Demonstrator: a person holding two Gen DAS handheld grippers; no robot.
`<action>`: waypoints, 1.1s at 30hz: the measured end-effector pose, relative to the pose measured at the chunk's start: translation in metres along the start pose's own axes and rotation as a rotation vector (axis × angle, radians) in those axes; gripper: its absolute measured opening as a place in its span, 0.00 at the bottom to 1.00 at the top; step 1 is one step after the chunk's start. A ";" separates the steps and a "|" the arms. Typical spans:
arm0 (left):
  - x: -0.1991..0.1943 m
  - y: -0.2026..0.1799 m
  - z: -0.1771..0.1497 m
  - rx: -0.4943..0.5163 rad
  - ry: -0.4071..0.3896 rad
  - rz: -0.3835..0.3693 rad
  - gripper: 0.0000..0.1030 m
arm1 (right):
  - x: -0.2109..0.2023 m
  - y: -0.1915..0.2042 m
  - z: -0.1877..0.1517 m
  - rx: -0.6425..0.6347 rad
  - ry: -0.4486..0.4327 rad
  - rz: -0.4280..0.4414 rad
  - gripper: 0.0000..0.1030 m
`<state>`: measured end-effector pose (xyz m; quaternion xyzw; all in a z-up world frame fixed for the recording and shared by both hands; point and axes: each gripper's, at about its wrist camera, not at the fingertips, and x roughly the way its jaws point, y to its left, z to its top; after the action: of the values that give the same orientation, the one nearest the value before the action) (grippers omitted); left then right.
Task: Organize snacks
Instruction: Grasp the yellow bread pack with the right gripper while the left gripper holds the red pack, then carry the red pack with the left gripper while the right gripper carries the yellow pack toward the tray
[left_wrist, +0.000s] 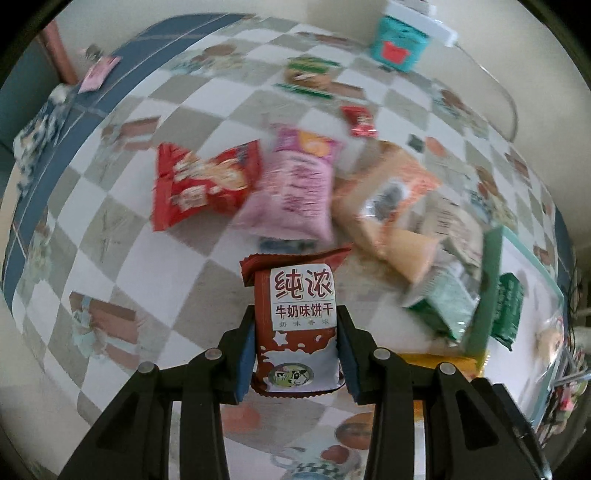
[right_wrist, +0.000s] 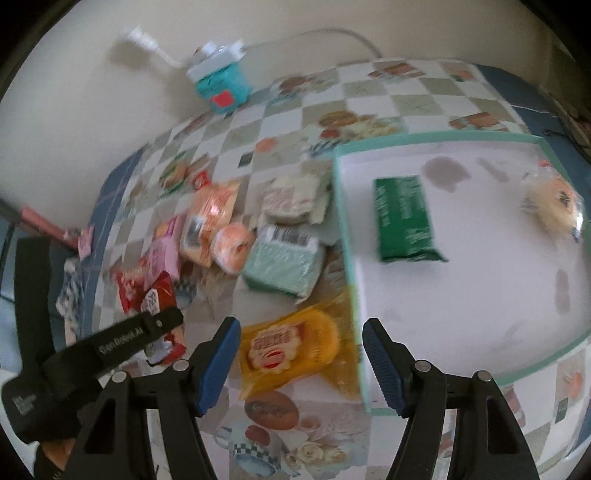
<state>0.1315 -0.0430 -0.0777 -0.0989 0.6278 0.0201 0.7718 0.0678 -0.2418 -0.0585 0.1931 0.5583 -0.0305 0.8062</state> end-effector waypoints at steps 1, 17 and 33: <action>0.002 0.006 0.001 -0.015 0.009 -0.004 0.40 | 0.005 0.003 -0.002 -0.008 0.016 -0.007 0.70; 0.019 0.056 0.004 -0.109 0.078 -0.004 0.40 | 0.042 0.059 -0.015 -0.170 0.058 -0.126 0.86; 0.026 0.062 0.017 -0.114 0.081 -0.019 0.40 | 0.056 0.066 -0.015 -0.215 0.046 -0.232 0.83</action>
<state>0.1437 0.0180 -0.1075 -0.1494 0.6552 0.0443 0.7392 0.0927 -0.1660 -0.0963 0.0402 0.5952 -0.0591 0.8004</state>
